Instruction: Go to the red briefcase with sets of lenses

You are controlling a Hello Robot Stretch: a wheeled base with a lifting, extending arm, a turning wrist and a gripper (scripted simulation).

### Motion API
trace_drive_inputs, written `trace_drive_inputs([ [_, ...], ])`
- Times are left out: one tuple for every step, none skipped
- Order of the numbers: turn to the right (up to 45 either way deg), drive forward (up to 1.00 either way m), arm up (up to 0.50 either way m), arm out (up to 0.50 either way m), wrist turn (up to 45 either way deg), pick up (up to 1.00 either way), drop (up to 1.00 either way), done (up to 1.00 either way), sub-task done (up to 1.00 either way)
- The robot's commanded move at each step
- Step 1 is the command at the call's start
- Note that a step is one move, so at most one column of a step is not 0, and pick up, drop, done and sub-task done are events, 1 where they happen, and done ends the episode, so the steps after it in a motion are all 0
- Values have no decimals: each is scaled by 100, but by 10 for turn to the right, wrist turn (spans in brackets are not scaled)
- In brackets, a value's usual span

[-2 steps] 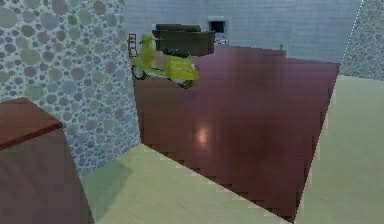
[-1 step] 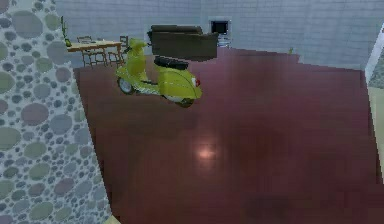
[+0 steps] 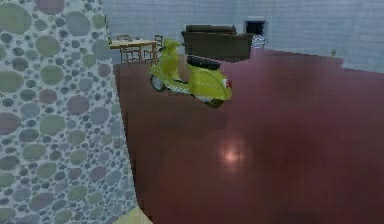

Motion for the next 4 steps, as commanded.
trace_drive_inputs([
  [0,30,0,0,0,0,0,0,0],
  [0,70,0,0,0,0,0,0,0],
  [180,0,0,0,0,0,0,0,0],
  [0,35,0,0,0,0,0,0,0],
])
